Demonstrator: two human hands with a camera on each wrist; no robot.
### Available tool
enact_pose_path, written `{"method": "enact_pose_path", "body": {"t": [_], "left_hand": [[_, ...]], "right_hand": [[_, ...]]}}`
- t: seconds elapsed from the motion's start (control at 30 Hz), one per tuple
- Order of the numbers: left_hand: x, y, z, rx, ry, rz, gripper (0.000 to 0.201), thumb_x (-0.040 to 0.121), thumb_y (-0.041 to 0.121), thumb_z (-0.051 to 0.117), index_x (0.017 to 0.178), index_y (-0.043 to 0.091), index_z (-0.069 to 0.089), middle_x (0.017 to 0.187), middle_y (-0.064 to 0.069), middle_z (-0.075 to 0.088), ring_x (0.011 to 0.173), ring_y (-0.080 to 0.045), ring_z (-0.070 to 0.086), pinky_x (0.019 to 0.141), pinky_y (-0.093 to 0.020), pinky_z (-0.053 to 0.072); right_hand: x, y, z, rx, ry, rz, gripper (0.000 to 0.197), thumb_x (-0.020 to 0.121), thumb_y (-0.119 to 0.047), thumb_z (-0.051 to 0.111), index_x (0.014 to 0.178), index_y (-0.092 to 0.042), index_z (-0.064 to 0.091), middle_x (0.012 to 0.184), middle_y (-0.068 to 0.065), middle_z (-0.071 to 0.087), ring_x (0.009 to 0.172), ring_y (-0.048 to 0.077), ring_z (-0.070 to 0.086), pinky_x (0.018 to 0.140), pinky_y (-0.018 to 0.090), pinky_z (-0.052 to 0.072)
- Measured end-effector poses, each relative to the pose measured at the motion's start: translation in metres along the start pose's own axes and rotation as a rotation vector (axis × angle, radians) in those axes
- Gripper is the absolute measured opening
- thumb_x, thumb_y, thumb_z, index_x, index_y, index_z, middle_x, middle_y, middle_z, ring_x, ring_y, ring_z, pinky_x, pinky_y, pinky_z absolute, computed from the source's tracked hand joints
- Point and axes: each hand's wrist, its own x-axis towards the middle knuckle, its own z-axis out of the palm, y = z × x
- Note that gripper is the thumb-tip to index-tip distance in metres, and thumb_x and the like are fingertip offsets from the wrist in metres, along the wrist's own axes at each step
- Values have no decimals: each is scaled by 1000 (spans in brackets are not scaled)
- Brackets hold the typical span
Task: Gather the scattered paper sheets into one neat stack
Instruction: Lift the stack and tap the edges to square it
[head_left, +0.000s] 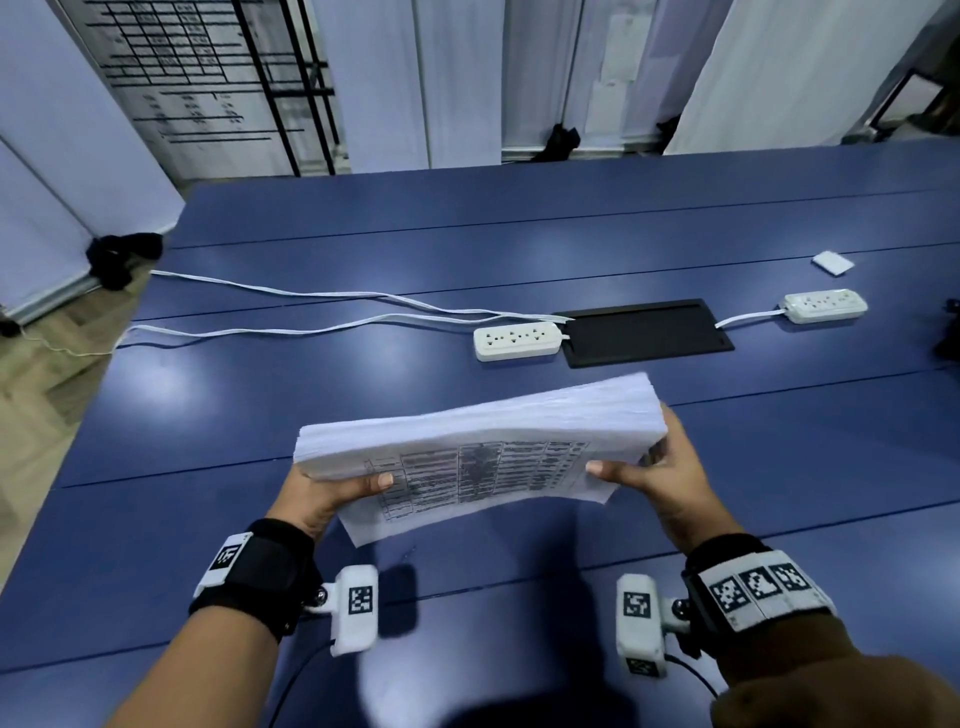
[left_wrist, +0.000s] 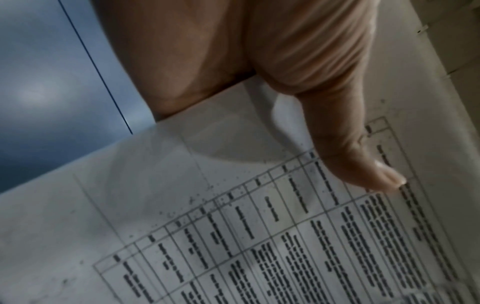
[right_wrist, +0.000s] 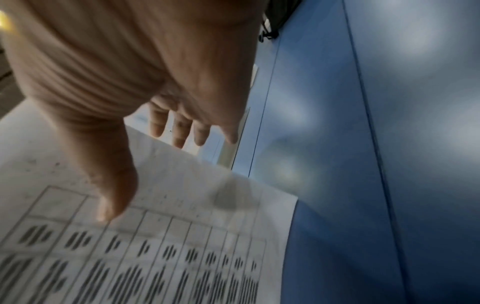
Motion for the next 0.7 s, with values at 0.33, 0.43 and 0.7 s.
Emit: {"method": "enact_pose_path", "body": {"t": [0.33, 0.43, 0.7], "left_hand": [[-2, -7, -9, 22, 21, -14, 76, 19, 36, 98, 85, 6, 74, 89, -8, 75, 83, -17, 71, 72, -25, 57], [-4, -6, -11, 30, 12, -9, 79, 20, 39, 97, 88, 7, 73, 90, -6, 76, 83, -16, 71, 72, -24, 57], [-5, -6, -12, 20, 14, -4, 86, 22, 39, 98, 96, 5, 68, 92, -7, 75, 86, -19, 70, 78, -28, 57]], "right_hand": [[-7, 6, 3, 28, 23, 41, 114, 38, -7, 96, 140, -16, 44, 134, 7, 59, 123, 22, 57, 90, 36, 54], [-13, 8, 7, 13, -10, 71, 104, 40, -17, 97, 133, -11, 51, 123, 8, 67, 119, 28, 60, 80, 32, 58], [-18, 14, 12, 107, 93, 19, 91, 67, 8, 80, 145, -15, 38, 138, 4, 57, 126, 21, 55, 93, 33, 54]]}}
